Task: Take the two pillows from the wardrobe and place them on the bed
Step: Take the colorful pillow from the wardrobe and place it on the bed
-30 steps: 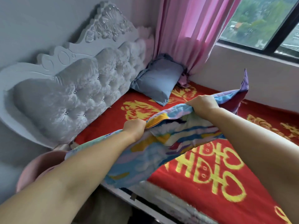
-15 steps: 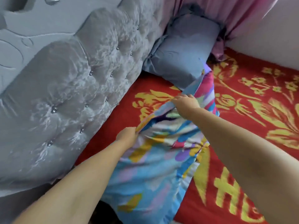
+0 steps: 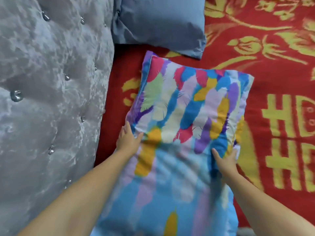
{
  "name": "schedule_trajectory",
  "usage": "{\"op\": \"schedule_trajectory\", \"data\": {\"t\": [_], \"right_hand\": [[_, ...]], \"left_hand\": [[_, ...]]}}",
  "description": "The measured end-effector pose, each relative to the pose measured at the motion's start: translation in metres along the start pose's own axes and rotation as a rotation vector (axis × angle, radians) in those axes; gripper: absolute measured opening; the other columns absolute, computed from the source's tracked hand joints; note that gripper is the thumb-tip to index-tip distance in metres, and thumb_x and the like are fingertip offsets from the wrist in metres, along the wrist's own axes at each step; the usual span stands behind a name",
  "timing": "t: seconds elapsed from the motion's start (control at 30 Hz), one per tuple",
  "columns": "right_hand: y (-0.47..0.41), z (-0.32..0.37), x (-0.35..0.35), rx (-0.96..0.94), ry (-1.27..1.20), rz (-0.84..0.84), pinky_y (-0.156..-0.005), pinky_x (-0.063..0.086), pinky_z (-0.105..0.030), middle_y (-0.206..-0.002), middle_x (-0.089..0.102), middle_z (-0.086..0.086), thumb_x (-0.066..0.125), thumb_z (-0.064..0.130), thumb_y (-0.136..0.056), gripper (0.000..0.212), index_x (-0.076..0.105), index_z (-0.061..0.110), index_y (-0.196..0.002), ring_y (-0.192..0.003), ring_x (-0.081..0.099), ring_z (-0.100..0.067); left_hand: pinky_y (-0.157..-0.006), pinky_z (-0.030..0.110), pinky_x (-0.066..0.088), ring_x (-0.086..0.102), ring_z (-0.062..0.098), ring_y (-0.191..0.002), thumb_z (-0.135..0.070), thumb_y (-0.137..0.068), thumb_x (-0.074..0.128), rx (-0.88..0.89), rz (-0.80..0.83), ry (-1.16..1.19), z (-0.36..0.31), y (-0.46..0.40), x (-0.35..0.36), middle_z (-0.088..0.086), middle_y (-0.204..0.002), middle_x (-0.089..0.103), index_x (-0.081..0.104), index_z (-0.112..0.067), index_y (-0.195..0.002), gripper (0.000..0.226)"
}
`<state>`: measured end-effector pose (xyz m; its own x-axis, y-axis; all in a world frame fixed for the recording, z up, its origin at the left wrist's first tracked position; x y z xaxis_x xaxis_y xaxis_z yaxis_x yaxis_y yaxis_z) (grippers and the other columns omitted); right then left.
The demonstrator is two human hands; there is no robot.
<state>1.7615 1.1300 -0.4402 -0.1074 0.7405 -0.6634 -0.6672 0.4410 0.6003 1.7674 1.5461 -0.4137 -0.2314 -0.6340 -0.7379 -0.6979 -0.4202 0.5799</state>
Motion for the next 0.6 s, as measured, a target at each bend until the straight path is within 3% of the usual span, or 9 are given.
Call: {"op": "schedule_trajectory", "data": {"t": [0.03,0.1,0.17,0.23,0.3,0.4,0.43,0.5,0.6], "right_hand": [[-0.006,-0.008,0.007,0.048,-0.119,0.043,-0.119,0.023,-0.043,-0.156,0.029,-0.014,0.070,0.039,-0.085,0.095,0.009,0.013,-0.154,-0.143,0.029,-0.033],[-0.017,0.001,0.015,0.022,-0.315,0.095,-0.116,0.032,-0.047,-0.147,0.045,-0.011,0.070,0.031,-0.087,0.080,0.023,0.019,-0.150,-0.136,0.043,-0.030],[-0.023,0.021,0.013,-0.062,-0.376,0.078,-0.110,0.039,-0.051,-0.134,0.058,-0.011,0.068,0.021,-0.089,0.056,0.042,0.019,-0.139,-0.125,0.054,-0.029],[-0.024,0.043,0.013,-0.124,-0.434,0.065,-0.108,0.042,-0.051,-0.129,0.062,-0.011,0.064,0.014,-0.092,0.045,0.049,0.018,-0.133,-0.122,0.057,-0.029],[-0.021,0.076,0.013,-0.190,-0.485,0.055,-0.104,0.047,-0.040,-0.124,0.064,-0.007,0.062,0.013,-0.092,0.038,0.053,0.020,-0.129,-0.117,0.060,-0.023],[-0.024,0.141,0.008,-0.299,-0.544,-0.015,-0.085,0.044,-0.006,-0.120,0.063,0.003,0.062,0.016,-0.092,0.042,0.054,0.023,-0.132,-0.101,0.058,0.001],[-0.027,0.163,0.006,-0.331,-0.547,-0.033,-0.087,0.042,-0.005,-0.121,0.061,0.003,0.062,0.017,-0.092,0.045,0.052,0.021,-0.135,-0.102,0.055,0.003],[-0.039,0.199,0.011,-0.341,-0.462,-0.021,-0.099,0.042,-0.020,-0.125,0.058,-0.001,0.061,0.021,-0.092,0.051,0.047,0.022,-0.141,-0.108,0.054,-0.006],[-0.051,0.214,0.042,-0.282,-0.150,0.180,-0.088,0.048,-0.035,-0.123,0.062,-0.009,0.060,0.025,-0.091,0.058,0.037,0.029,-0.145,-0.100,0.060,-0.023]], "left_hand": [[-0.110,0.041,0.031,0.033,0.034,-0.137,-0.045,-0.088,0.057,-0.106,0.055,0.141,0.004,-0.012,0.008,0.022,-0.151,0.029,0.011,-0.008,-0.149,0.085],[-0.099,0.035,0.043,0.052,0.028,-0.121,-0.042,-0.083,0.066,-0.172,0.112,0.438,0.002,-0.030,0.017,0.019,-0.136,0.051,0.038,-0.005,-0.136,0.071],[-0.078,0.028,0.046,0.060,0.021,-0.097,-0.036,-0.079,0.073,-0.088,0.072,0.574,-0.008,-0.039,0.007,0.006,-0.104,0.066,0.057,-0.011,-0.107,0.041],[-0.070,0.028,0.046,0.061,0.018,-0.086,-0.036,-0.077,0.074,0.010,-0.014,0.597,-0.019,-0.044,-0.016,-0.002,-0.087,0.064,0.060,-0.015,-0.096,0.032],[-0.075,0.033,0.048,0.061,0.020,-0.084,-0.038,-0.078,0.073,0.067,-0.109,0.612,-0.027,-0.049,-0.047,0.000,-0.089,0.065,0.061,-0.014,-0.097,0.033],[-0.077,0.032,0.046,0.060,0.020,-0.084,-0.041,-0.077,0.072,0.094,-0.268,0.646,-0.035,-0.060,-0.098,0.002,-0.092,0.066,0.061,-0.015,-0.098,0.035],[-0.078,0.031,0.046,0.061,0.021,-0.086,-0.042,-0.078,0.071,0.091,-0.314,0.649,-0.035,-0.065,-0.111,0.002,-0.094,0.066,0.061,-0.015,-0.100,0.036],[-0.085,0.033,0.046,0.061,0.025,-0.099,-0.044,-0.080,0.068,0.049,-0.380,0.621,-0.027,-0.075,-0.126,0.004,-0.106,0.066,0.059,-0.014,-0.111,0.044],[-0.106,0.041,0.039,0.048,0.035,-0.125,-0.042,-0.085,0.061,-0.102,-0.363,0.456,-0.007,-0.089,-0.120,0.017,-0.137,0.050,0.040,-0.012,-0.139,0.064]]}}
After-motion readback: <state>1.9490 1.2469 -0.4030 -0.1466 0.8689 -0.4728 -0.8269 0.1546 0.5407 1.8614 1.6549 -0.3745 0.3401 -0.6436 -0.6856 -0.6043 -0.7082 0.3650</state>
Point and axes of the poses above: each hand's wrist, its own y-axis away from the middle knuckle, its own x-axis out of the palm, z = x × y, the point moved 9 cm from there along -y, towards the middle knuckle
